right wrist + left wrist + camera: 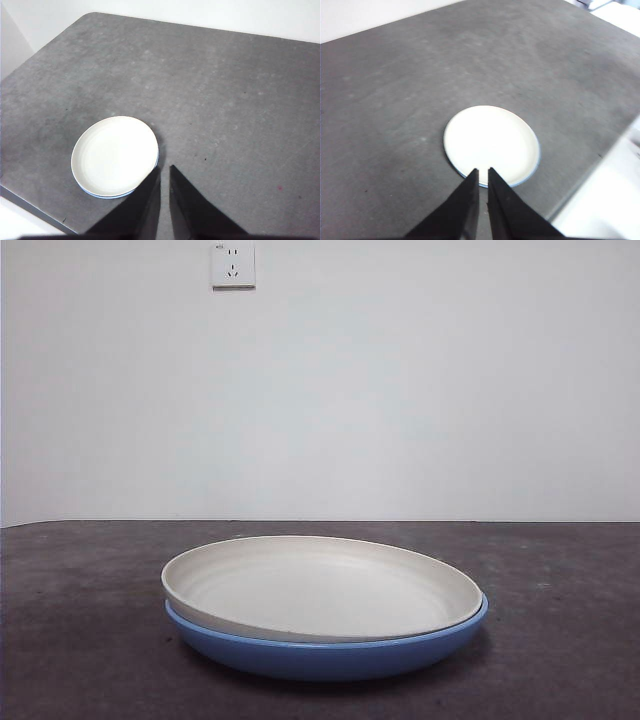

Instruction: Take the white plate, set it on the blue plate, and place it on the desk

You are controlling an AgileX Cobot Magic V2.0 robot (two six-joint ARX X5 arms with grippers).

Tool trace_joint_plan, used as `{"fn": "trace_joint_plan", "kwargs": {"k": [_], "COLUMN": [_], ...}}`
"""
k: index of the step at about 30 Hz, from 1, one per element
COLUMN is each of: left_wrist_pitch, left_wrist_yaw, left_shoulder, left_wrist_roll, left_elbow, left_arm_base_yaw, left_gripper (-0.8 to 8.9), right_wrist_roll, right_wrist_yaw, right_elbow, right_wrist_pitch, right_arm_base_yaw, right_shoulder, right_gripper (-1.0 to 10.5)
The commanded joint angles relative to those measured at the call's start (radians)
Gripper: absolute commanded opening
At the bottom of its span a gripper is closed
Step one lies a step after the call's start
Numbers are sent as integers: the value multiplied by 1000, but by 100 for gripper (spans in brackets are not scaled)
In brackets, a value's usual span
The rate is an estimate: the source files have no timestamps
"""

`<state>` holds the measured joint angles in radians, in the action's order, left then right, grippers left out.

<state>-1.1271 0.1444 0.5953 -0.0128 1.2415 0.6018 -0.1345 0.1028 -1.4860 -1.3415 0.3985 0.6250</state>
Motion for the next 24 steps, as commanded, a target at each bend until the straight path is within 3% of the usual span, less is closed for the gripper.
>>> {"fn": "trace_joint_plan", "kwargs": {"k": [1,7,12,18,24], "left_wrist_pitch": [34,248,599,942,1038], "left_wrist_yaw": [42,47,47,38,-77], "left_shoulder": [0,-109,-245,-399,-535], "left_wrist_roll": [2,5,26,29,116], "left_elbow": [-43,-317,-596,-910,-1121], "left_arm_base_yaw": [-89,-308,-423,-504,-536], "left_gripper": [28,28,28,28,28], "right_wrist_roll": [5,5,5,5,5], "right_wrist_yaw": [0,1,1,1,1], "right_elbow": [-18,-18,-18,-18,-18], "right_wrist_pitch": [-67,-67,-66,-66,-66], "right_arm_base_yaw": [5,5,5,5,5], "right_shoulder": [6,6,6,6,6], "right_gripper": [26,26,26,26,26]}}
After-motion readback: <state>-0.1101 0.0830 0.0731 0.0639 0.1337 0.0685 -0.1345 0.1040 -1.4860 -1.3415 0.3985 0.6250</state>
